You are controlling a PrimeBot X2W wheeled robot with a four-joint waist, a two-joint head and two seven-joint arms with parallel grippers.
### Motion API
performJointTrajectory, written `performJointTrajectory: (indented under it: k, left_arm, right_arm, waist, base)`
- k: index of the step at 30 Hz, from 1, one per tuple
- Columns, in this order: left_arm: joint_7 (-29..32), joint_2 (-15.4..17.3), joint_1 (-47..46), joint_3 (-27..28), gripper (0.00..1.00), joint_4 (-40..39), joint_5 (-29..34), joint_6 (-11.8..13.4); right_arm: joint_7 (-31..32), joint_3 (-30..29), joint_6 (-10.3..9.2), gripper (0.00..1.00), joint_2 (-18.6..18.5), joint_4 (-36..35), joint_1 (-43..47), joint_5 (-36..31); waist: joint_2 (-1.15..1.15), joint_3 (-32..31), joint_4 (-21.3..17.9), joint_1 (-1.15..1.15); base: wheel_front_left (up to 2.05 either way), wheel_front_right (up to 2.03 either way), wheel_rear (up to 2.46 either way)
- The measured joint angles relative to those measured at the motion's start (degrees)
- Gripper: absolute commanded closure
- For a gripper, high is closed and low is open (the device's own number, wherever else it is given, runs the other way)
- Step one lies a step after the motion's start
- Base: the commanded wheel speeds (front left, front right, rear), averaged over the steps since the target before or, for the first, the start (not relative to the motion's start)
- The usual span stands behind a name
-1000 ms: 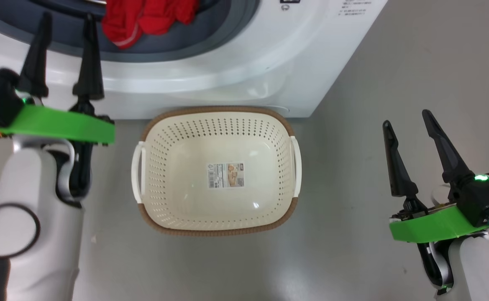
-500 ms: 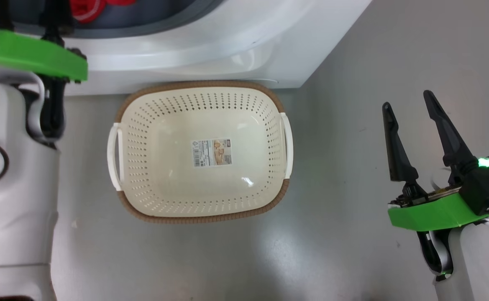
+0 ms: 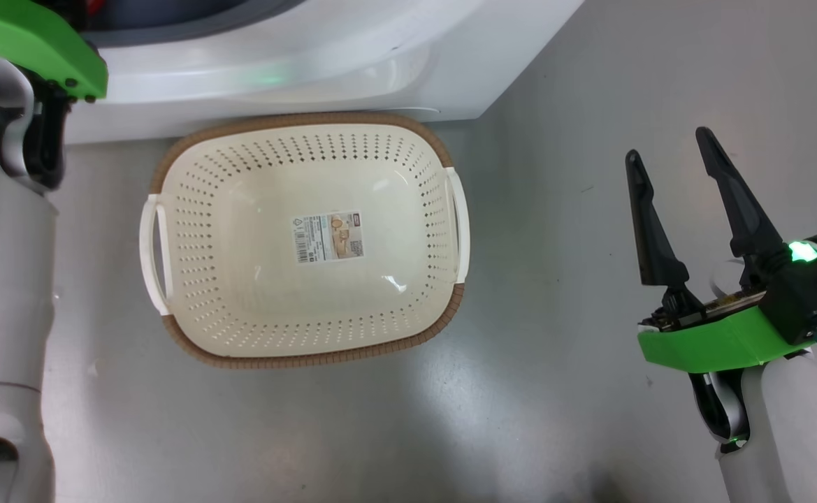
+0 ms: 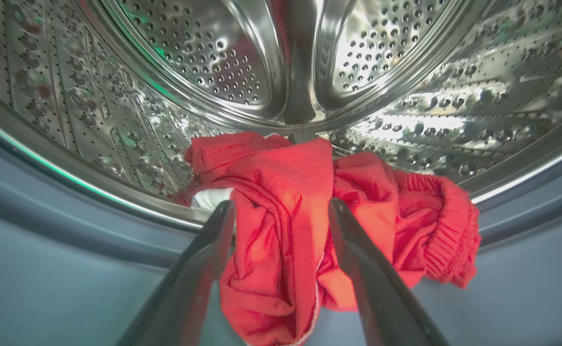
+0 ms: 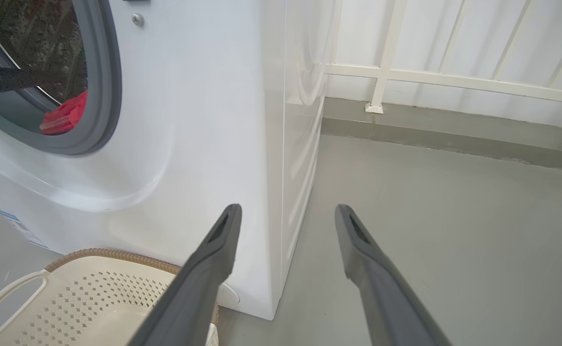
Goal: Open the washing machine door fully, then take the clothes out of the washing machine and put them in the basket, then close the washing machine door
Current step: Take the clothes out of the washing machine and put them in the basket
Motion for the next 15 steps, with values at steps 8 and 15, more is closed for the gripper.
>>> performJointTrajectory:
  k: [8,15]
  left_arm:
    - [3.70,2.11,-3.33,-4.25,0.00,5.39,4.07,1.27]
    - [5.95,3.22,-5.01,-6.14,0.00,8.20,5.80,2.01]
  right_arm:
    - [0.00,1.00,0.00,0.00,-0.01,0.25,-0.58,0.73]
    - [0.00,1.35,0.00,0.00,-0.02,0.60,-1.42,1.18]
  waist:
    - [0.00,0.83,-0.97,0.00]
    - [0.00,1.26,-1.82,0.00]
  base:
    - [0.00,0.00,0.00]
    - [0.00,0.00,0.00]
